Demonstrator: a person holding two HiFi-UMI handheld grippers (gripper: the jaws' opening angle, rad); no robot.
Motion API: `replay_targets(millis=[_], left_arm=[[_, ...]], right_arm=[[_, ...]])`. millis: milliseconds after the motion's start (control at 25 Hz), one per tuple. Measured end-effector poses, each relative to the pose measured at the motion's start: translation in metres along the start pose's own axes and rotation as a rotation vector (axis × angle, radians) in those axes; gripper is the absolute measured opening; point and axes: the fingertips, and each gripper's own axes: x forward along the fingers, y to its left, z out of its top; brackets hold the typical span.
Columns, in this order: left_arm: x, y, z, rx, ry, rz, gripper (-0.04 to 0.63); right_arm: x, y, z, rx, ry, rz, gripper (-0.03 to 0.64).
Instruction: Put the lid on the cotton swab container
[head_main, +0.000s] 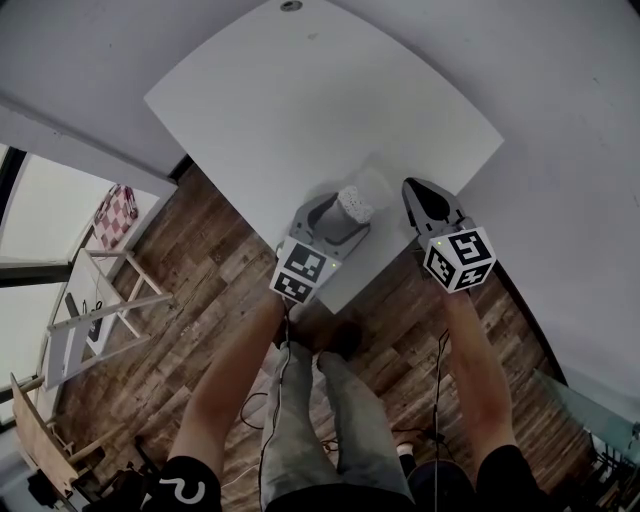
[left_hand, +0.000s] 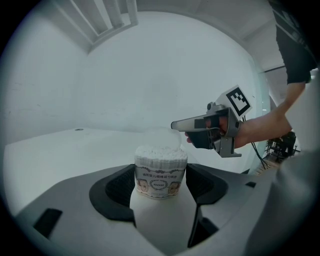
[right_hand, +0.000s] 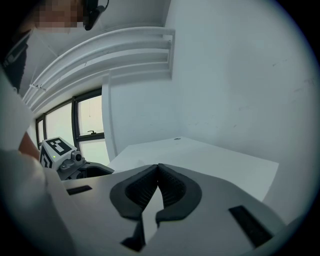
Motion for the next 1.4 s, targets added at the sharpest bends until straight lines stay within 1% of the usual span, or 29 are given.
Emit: replay_targets(millis=[240,560,920,1400], left_arm=[[-0.001,0.0,0.0,-0.001,-0.001,-0.004,0.336],[0.002,0.002,-0.001,-0.001,-0.001,0.0,0.336],[0.001,0.0,0.0,-0.005,-0.009,0.0,0.336],[-0.001,0.001,0.002,-0.009,-0.017,0.001,0.336]], right_arm=[[0.006,-0.002,-0.004,0.02,0.011,-0.001,0.014],[0.021,-0.008,-0.011,0.018,0.028,0.002,0.014],[0.022,0.006,-0.005,0.041,0.013,0.064,0.014],[0.018,0.04,0.008,0.043,-0.021,0.156,0.014]])
